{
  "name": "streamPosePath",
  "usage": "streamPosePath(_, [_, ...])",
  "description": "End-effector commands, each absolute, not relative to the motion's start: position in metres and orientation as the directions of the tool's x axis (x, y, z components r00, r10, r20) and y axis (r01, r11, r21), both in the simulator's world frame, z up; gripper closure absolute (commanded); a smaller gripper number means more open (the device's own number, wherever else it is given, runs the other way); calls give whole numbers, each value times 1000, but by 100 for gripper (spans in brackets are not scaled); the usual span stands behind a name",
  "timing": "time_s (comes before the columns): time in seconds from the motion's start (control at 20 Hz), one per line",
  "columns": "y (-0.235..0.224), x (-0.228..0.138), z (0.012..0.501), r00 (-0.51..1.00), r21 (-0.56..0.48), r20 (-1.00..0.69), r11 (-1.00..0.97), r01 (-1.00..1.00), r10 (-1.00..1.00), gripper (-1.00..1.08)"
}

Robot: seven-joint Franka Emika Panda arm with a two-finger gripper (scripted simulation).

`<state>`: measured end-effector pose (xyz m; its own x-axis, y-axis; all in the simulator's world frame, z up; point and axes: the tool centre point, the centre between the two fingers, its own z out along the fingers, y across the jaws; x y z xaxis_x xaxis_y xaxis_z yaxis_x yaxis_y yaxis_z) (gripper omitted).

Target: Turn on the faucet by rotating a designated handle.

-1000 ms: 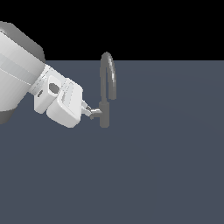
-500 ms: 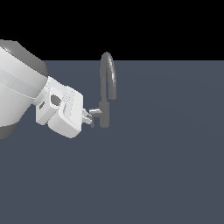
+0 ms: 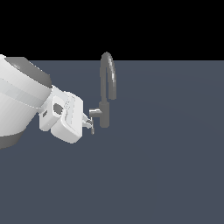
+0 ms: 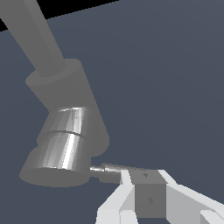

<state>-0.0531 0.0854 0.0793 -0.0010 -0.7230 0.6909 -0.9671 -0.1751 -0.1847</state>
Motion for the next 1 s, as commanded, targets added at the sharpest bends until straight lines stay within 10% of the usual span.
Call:
streamPosePath(0.0, [73,-61,60,4,-157,706,-162,-974,-708,108])
streamPosePath(0.95, [82,-25,33,9,-157,704,-168,-973,-710,108])
